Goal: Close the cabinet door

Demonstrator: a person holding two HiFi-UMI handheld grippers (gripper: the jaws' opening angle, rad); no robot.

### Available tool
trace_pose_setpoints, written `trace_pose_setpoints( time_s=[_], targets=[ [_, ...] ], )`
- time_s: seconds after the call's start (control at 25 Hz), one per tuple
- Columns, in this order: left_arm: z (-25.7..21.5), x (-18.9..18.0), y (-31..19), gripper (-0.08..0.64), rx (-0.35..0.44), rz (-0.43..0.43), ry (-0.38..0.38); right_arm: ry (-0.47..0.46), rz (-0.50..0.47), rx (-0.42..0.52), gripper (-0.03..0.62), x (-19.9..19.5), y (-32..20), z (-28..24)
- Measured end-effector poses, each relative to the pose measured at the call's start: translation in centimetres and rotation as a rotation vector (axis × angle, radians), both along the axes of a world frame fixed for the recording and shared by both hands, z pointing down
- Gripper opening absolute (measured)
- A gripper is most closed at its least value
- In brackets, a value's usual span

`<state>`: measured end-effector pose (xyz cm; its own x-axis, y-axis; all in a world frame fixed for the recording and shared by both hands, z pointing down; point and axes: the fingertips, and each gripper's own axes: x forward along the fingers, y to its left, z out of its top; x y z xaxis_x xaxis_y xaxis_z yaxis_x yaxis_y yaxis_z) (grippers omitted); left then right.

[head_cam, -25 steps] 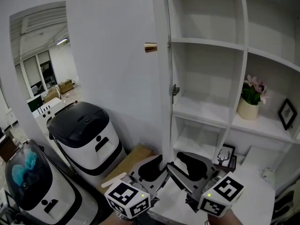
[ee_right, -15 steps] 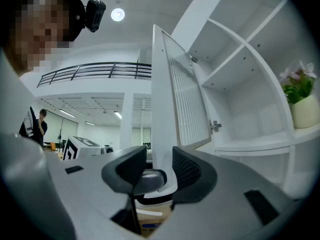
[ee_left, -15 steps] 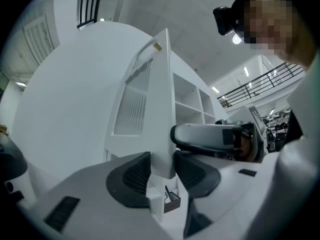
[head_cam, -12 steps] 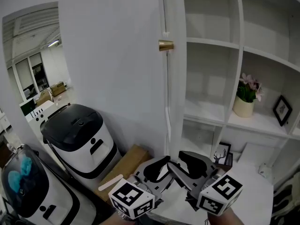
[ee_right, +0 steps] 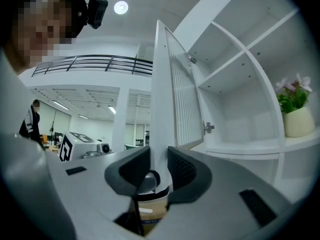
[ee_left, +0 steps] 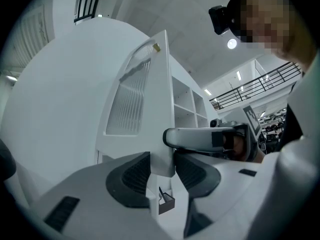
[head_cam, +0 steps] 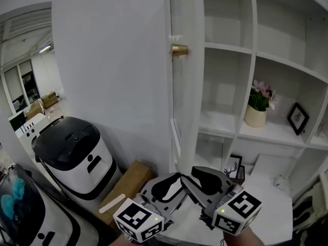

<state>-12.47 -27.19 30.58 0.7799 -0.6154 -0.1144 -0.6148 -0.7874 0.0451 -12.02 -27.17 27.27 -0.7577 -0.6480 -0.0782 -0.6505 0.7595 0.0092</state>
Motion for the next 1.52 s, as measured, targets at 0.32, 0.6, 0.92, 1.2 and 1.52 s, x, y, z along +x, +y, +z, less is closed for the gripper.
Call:
trace_pose_setpoints(
  time_s=[0.32, 0.6, 0.92, 1.2, 1.52],
  targets=[
    [0.9, 0.2, 0.0, 0.095, -0.039, 0.04, 0.025, -0.011, 0.108, -0.003, 0.083, 3.2, -0.6, -0.1],
    [1.0, 1.2, -0.2, 0.02, -0.058, 0.069, 0.028, -0.03, 0.215, -0.019, 0.064, 7.2, -2.0, -0.1],
    [1.6, 3.1, -0.6, 0.006, -0.094, 0.107, 0.03, -0.036, 0.261, -0.042, 0.06, 10.5, -3.9, -0.1],
    [1.9, 4.4, -0.7, 0.006, -0.115, 0.115, 0.034, -0.033, 0.251, -0.059, 0.061, 12.6, -5.5, 0.2],
    [2.0, 4.8, -0.2, 0.006, -0.114, 0.108, 0.042, -0.028, 0.233, -0.075, 0.066, 13.8, -6.9, 0.4]
  ],
)
